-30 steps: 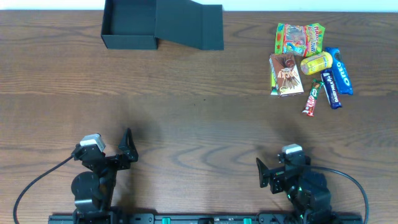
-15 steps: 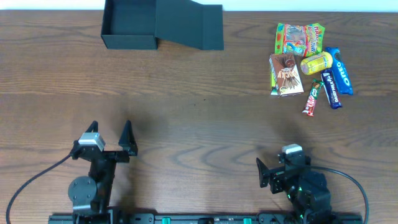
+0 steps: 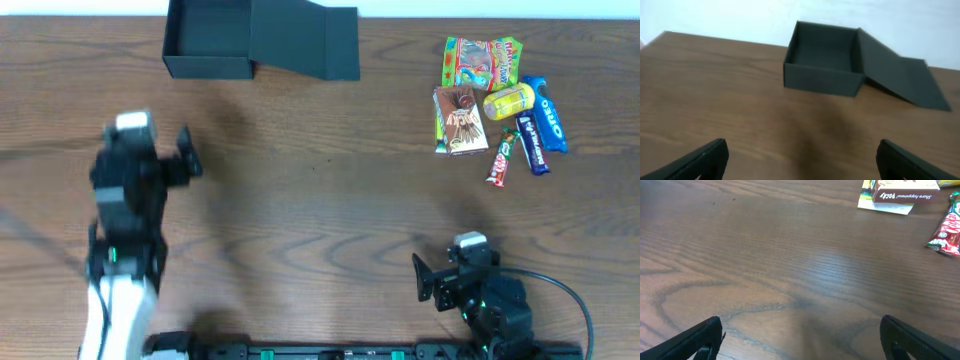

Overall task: Pack container
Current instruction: 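Reach the left gripper forward to the black box's left side, then push the black box rightward and rotate it with the left gripper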

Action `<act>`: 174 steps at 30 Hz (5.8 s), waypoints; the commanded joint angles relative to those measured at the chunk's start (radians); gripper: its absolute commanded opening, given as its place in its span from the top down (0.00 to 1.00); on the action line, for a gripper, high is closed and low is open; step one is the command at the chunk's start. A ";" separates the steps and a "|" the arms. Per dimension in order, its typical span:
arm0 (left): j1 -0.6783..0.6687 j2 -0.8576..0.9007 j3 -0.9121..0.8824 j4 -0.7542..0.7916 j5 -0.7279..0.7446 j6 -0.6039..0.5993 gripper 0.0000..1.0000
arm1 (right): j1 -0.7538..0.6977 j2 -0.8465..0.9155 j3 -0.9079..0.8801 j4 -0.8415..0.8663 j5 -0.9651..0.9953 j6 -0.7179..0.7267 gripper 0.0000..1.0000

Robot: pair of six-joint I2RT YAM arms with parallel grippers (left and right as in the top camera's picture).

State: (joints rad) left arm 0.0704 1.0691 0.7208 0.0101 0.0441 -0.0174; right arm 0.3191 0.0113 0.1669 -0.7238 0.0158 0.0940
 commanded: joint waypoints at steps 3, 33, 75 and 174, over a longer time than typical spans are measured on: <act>0.001 0.352 0.332 -0.105 -0.006 0.022 0.05 | -0.006 -0.006 -0.008 -0.001 0.003 -0.009 0.01; -0.069 1.445 1.521 -0.558 0.106 0.167 0.05 | -0.006 -0.006 -0.008 0.000 0.003 -0.010 0.01; -0.082 1.214 1.897 -1.165 -0.106 0.152 0.05 | -0.005 -0.006 -0.008 0.000 0.003 -0.009 0.01; -0.639 1.509 1.717 -1.700 0.336 -0.715 0.94 | -0.006 -0.006 -0.008 0.000 0.003 -0.010 0.01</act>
State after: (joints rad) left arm -0.5728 2.5889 2.4481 -1.6119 0.3828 -0.7509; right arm 0.3180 0.0109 0.1669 -0.7238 0.0154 0.0940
